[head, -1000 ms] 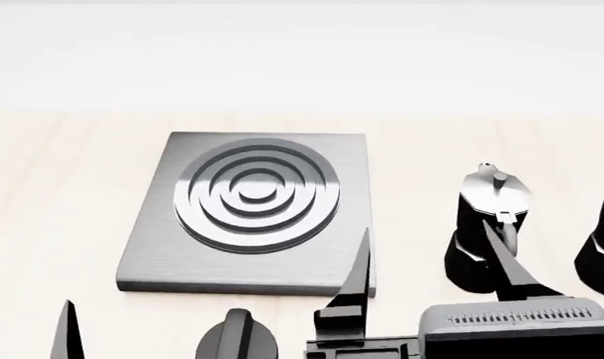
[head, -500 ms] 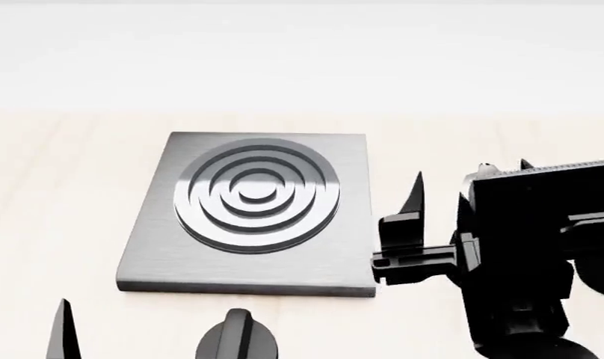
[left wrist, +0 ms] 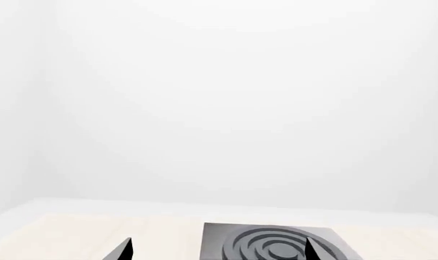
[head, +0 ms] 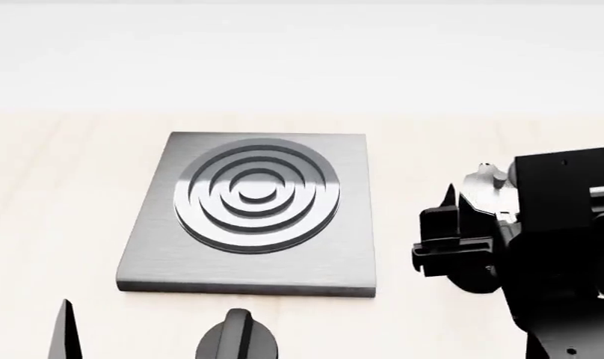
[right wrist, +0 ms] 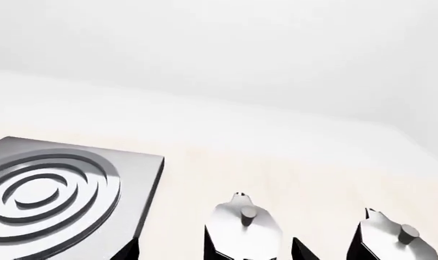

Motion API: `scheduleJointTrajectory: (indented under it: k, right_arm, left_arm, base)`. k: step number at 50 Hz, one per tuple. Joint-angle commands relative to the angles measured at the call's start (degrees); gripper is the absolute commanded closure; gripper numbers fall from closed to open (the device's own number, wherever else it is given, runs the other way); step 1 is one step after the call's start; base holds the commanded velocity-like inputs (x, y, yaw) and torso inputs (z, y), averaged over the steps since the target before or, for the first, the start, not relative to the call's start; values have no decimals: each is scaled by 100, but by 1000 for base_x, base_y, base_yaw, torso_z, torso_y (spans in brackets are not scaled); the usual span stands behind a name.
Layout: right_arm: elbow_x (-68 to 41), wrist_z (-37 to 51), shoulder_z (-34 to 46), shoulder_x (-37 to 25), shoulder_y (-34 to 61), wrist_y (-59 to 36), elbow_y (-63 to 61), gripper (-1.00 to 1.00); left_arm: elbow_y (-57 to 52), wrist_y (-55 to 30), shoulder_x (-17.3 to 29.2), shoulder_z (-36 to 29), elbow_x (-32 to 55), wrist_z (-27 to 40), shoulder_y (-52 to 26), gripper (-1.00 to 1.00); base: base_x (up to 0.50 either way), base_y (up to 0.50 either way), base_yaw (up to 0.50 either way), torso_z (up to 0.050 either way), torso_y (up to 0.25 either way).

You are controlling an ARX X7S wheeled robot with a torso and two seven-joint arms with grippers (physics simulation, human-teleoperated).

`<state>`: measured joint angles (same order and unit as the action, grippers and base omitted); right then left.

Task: Put both moka pots on the stove.

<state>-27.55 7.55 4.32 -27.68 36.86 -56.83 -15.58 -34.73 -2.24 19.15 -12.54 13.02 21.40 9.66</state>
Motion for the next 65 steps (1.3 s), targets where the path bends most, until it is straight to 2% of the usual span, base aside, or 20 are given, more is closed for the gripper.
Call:
scheduleJointTrajectory:
  k: [1,25,33,65]
  right_arm:
    - [45,-258,125,-47,237,115,764,-100]
    - [287,-532,442,-76,465,490,1831,-100]
    - [206,-538,428,-86,385,321,1848,-100]
    - [526,-905,829,-23,612,955,3244,-100]
  left_arm:
    - [-14,-8,22,-26,-5,25,-6,-100]
    - [31,0,49,-75,11,60,-43,-100]
    - [57,6,55,-97,17,69,-54,-100]
    - [85,66,100,-158,11,115,-51,-100]
  base:
    - [0,0,0,0,0]
    - [0,0,0,0,0]
    - [0,0,0,0,0]
    - [0,0,0,0,0]
